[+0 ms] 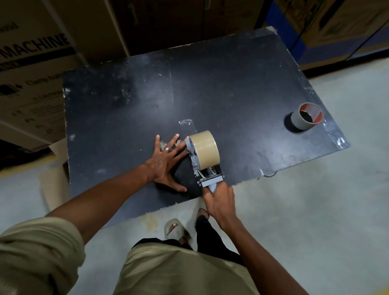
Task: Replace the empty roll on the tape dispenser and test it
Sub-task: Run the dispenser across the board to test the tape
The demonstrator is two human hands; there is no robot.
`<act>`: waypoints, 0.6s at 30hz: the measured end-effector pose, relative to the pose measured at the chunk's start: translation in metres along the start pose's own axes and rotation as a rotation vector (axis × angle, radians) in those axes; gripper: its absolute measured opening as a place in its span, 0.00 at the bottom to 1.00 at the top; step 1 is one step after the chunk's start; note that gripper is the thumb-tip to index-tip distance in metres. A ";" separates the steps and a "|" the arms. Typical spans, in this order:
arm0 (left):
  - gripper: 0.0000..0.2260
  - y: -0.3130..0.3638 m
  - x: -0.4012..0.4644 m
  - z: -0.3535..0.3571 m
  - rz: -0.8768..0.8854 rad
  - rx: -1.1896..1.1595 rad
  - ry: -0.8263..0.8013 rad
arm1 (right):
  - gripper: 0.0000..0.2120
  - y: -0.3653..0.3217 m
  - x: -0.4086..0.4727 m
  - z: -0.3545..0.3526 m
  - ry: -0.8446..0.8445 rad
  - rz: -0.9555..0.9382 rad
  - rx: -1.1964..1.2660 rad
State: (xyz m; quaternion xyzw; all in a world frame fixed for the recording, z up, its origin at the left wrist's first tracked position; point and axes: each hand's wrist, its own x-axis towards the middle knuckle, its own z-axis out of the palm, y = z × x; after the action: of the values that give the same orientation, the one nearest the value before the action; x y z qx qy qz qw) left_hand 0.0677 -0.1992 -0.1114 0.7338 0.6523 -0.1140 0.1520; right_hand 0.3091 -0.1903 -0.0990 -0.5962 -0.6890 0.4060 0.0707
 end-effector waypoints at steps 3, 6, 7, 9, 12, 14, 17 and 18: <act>0.63 0.004 -0.001 0.002 -0.006 -0.009 0.000 | 0.14 0.007 -0.005 -0.001 -0.017 0.012 -0.009; 0.61 0.008 -0.004 0.005 -0.004 -0.014 0.009 | 0.13 0.010 -0.012 -0.003 -0.010 0.006 0.001; 0.60 0.010 -0.005 0.005 -0.004 -0.012 0.008 | 0.13 0.013 -0.013 -0.003 -0.010 0.008 0.001; 0.60 0.014 -0.007 0.007 -0.008 -0.007 0.017 | 0.12 0.015 -0.018 -0.005 -0.025 0.004 0.003; 0.59 0.019 -0.010 0.008 -0.022 -0.016 0.011 | 0.12 0.023 -0.028 -0.008 -0.034 -0.002 0.011; 0.59 0.021 -0.010 0.008 -0.033 -0.005 -0.008 | 0.12 0.026 -0.035 -0.010 -0.035 -0.006 0.004; 0.60 0.024 -0.011 0.009 -0.051 0.028 -0.024 | 0.12 0.028 -0.043 -0.014 -0.019 -0.011 0.013; 0.60 0.027 -0.012 0.011 -0.052 0.035 -0.023 | 0.12 0.030 -0.045 -0.014 -0.017 -0.004 0.012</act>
State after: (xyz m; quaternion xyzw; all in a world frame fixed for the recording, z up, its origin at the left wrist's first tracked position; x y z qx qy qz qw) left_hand 0.0929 -0.2172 -0.1147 0.7178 0.6671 -0.1378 0.1437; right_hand 0.3523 -0.2241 -0.0920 -0.5908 -0.6885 0.4149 0.0692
